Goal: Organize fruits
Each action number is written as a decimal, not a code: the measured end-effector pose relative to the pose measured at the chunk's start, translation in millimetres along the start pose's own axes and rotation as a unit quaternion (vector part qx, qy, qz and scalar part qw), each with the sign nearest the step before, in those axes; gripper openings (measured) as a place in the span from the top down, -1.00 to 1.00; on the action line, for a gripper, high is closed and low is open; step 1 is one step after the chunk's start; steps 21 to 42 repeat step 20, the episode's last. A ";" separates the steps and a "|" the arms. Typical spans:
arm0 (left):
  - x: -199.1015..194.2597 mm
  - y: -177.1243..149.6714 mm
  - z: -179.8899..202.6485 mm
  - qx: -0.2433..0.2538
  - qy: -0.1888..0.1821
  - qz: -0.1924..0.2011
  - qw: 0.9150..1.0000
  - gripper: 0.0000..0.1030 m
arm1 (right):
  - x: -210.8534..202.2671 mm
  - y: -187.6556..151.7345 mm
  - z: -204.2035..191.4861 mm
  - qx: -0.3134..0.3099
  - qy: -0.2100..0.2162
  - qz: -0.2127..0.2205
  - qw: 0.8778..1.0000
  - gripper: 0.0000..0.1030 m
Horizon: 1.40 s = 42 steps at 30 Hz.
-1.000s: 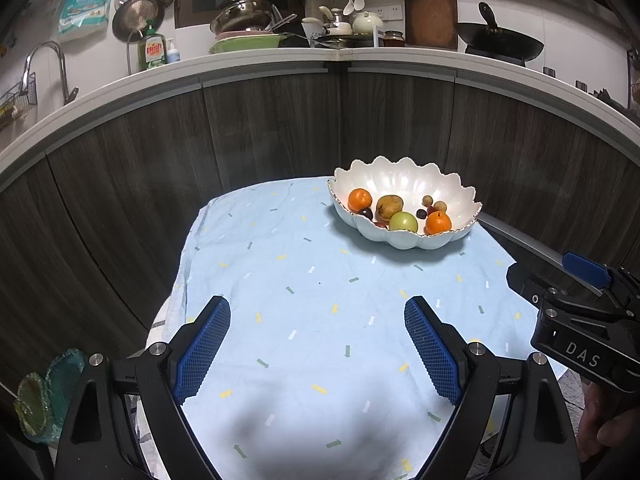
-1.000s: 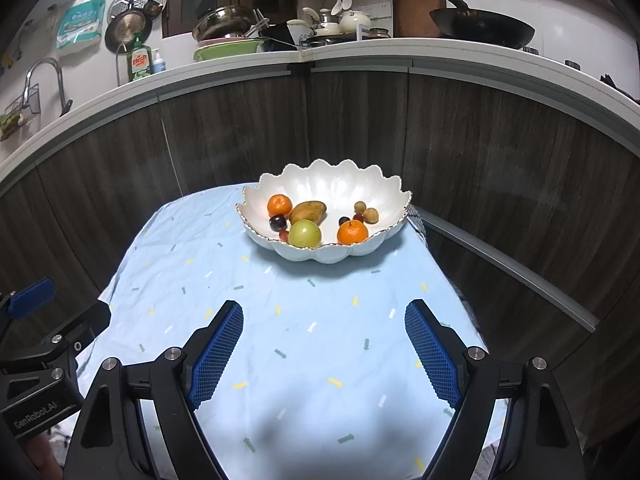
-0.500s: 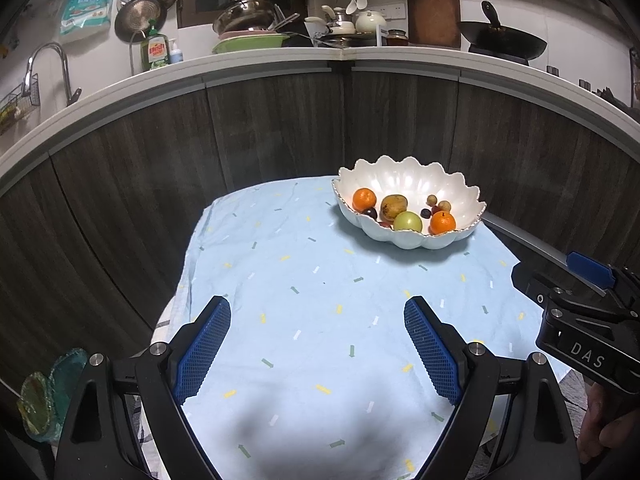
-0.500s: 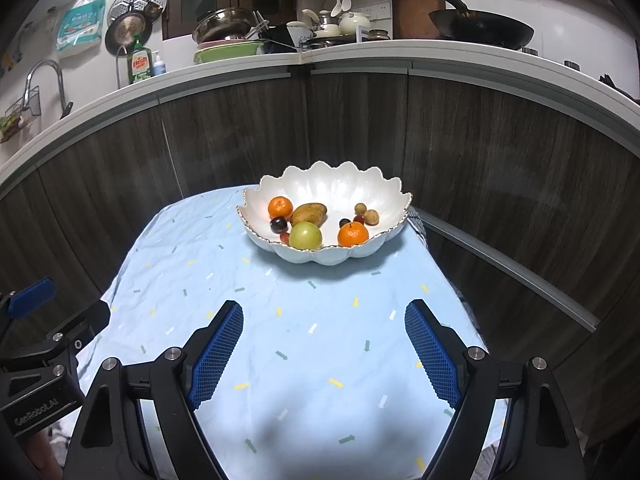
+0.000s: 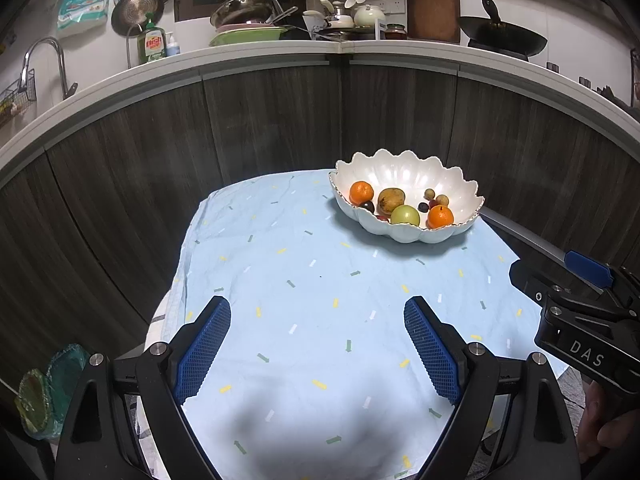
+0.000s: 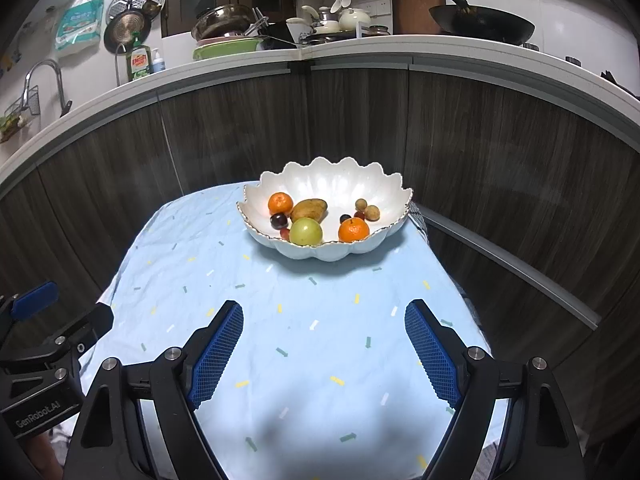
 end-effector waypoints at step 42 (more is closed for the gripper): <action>3.2 -2.3 -1.2 0.000 0.003 -0.003 1.000 -0.74 | 0.6 -0.7 0.0 0.001 0.000 -0.001 1.000 -0.63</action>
Point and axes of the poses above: each gripper's, at about its wrist camera, not at the fingertips, and x roughly the way its jaws point, z to its right, y to its top, the point moved 5 cm from there along x, roughly the way its jaws point
